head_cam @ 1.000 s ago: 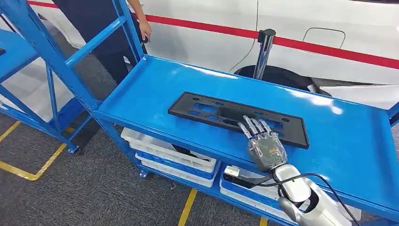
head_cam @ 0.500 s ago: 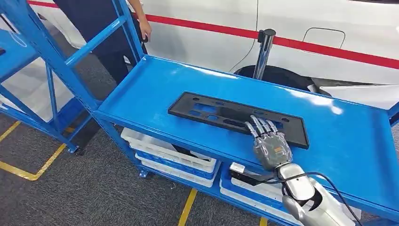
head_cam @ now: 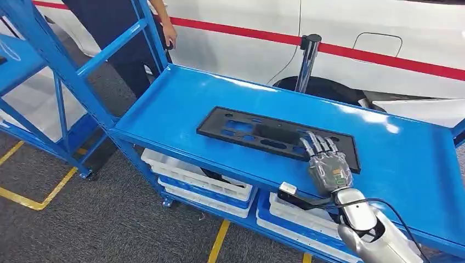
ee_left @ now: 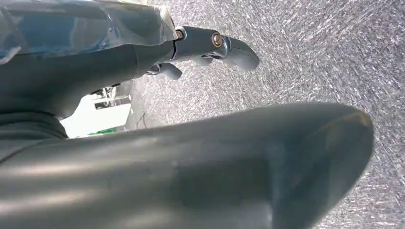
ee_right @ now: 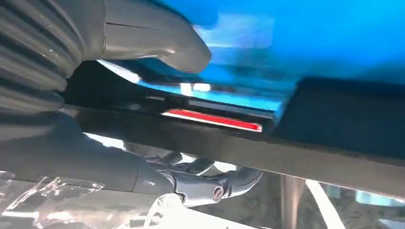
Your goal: Take the parts from the cabinet and place them on the table.
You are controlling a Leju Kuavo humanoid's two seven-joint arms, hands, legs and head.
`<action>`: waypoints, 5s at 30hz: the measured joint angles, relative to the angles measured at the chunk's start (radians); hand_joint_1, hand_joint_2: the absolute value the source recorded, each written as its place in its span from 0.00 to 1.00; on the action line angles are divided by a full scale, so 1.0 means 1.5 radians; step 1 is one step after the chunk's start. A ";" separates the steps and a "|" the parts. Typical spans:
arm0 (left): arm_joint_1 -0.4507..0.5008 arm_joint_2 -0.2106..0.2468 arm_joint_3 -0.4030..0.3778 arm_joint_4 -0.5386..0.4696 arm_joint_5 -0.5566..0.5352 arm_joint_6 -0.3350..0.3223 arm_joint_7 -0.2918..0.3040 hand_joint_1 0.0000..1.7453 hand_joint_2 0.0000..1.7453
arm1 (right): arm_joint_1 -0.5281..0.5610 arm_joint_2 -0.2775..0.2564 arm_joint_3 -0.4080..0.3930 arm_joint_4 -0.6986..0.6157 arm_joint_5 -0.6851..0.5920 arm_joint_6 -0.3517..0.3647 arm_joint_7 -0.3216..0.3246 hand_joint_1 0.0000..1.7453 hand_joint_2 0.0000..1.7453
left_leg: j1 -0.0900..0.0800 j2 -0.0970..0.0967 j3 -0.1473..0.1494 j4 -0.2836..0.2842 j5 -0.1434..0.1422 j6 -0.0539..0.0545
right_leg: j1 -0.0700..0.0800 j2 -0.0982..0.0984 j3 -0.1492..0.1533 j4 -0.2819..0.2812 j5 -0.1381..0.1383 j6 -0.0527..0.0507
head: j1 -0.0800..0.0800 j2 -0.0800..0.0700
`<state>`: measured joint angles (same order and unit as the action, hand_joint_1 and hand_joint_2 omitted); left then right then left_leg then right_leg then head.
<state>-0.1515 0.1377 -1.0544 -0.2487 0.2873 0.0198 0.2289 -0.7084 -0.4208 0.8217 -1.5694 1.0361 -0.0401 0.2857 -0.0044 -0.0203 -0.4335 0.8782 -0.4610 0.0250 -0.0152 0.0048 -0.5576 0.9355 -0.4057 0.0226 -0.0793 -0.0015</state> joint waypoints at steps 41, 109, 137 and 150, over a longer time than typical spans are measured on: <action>0.000 0.005 0.001 0.000 0.003 0.008 -0.012 0.00 0.00 | 0.025 -0.016 -0.050 0.020 -0.043 -0.068 -0.013 1.00 1.00 | 0.000 0.000 0.000 0.000 0.000 0.000 | 0.000 0.000 0.001 0.000 0.000 0.000 | 0.000 0.000; 0.025 -0.091 0.143 0.000 0.101 0.149 -0.286 0.00 1.00 | 0.276 0.030 -0.296 -0.534 -0.864 -0.344 -0.267 1.00 1.00 | -0.001 0.000 -0.006 0.005 -0.004 0.005 | -0.002 0.000 -0.003 0.000 0.001 0.001 | 0.000 0.000; 0.020 -0.091 0.131 0.001 0.119 0.120 -0.287 0.00 1.00 | 0.287 0.056 -0.290 -0.518 -0.832 -0.357 -0.273 1.00 1.00 | 0.012 0.004 -0.128 0.257 -0.106 -0.007 | -0.007 -0.005 -0.001 0.009 -0.014 0.001 | 0.001 0.000; 0.026 -0.084 0.129 0.001 0.116 0.118 -0.287 0.00 1.00 | 0.292 0.067 -0.279 -0.507 -0.832 -0.371 -0.285 1.00 1.00 | -0.016 0.012 -0.009 -0.015 0.025 0.046 | 0.006 -0.004 -0.068 0.140 -0.094 0.018 | 0.001 0.000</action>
<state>-0.1125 0.0118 -0.8602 -0.2476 0.4612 0.1968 -0.2010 -0.2704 -0.3208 0.4025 -2.3297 -0.2125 -0.5963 -0.1419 -0.0289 -0.0019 -0.4467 0.8563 -0.4236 0.0943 -0.0060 -0.0011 -0.6595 1.1456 -0.5470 0.0498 -0.0778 -0.0015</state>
